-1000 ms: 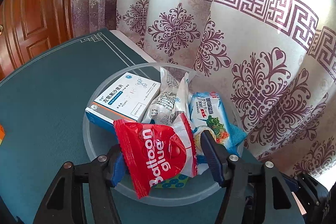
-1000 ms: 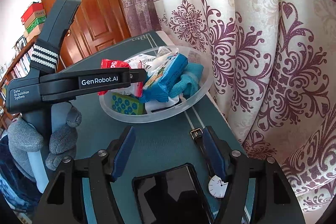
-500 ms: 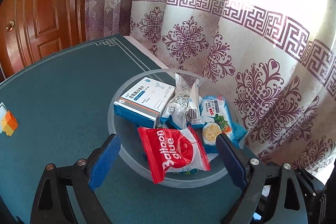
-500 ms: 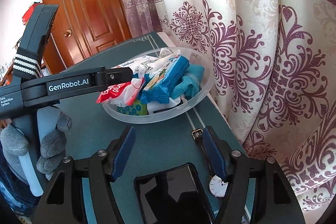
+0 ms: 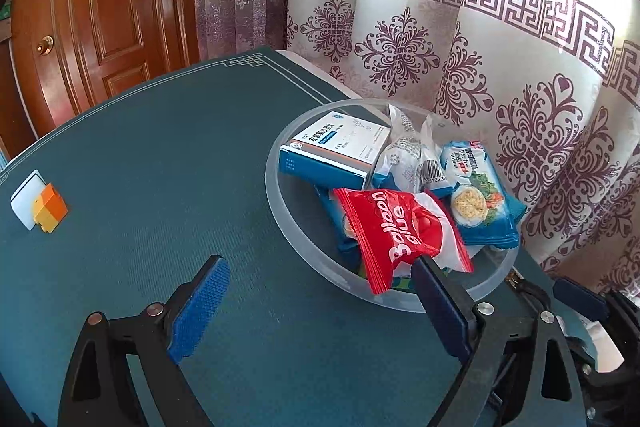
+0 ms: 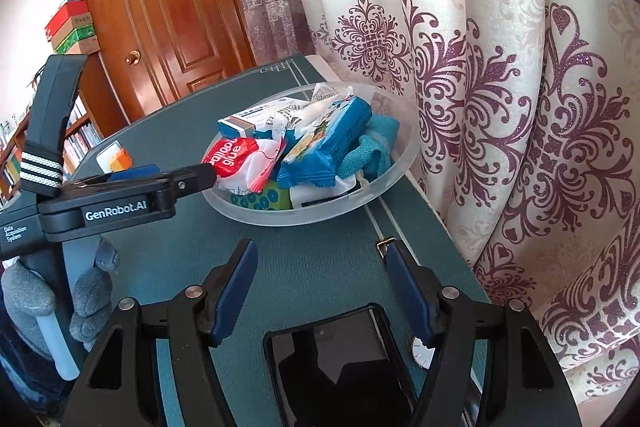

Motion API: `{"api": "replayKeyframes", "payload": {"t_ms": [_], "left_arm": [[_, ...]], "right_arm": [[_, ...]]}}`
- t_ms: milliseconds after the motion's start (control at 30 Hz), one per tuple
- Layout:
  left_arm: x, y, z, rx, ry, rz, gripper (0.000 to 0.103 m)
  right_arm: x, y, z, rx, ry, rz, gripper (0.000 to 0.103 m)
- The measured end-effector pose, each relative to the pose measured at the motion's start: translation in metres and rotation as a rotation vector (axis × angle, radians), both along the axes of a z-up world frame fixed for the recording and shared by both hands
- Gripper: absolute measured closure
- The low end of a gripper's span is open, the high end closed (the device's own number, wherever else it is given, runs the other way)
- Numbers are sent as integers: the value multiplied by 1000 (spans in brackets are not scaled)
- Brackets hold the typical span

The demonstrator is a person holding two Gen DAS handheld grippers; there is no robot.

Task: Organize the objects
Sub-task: 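Lower the red glue packet into the basin and open the left gripper, then withdraw both grippers from the basin toward the sponge and orange block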

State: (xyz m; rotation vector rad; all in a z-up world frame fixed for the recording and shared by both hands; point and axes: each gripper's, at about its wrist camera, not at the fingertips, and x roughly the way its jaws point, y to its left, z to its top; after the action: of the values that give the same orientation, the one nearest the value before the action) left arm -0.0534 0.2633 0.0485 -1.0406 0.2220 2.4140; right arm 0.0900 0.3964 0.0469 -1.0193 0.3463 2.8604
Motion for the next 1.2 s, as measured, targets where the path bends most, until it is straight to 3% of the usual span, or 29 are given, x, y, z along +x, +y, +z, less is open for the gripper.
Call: {"api": "replayKeyframes", "payload": {"t_ms": [167,467,833,1200], "left_arm": [[-10,9,-8,-31,-3,8,8],[-6,4,-8,-16,-16,-5,8],[-1,-18,5,20,-8,18,8],[-9,-46,-1,18,-23,77,8]], "right_arm": [[0,1,0,-2,-1,-2,35],[0,1,0,-3,-3,-5,34],[-1,-1,2,-5,6,-6,32],[-3,-14,4,-9,10,4,30]]}}
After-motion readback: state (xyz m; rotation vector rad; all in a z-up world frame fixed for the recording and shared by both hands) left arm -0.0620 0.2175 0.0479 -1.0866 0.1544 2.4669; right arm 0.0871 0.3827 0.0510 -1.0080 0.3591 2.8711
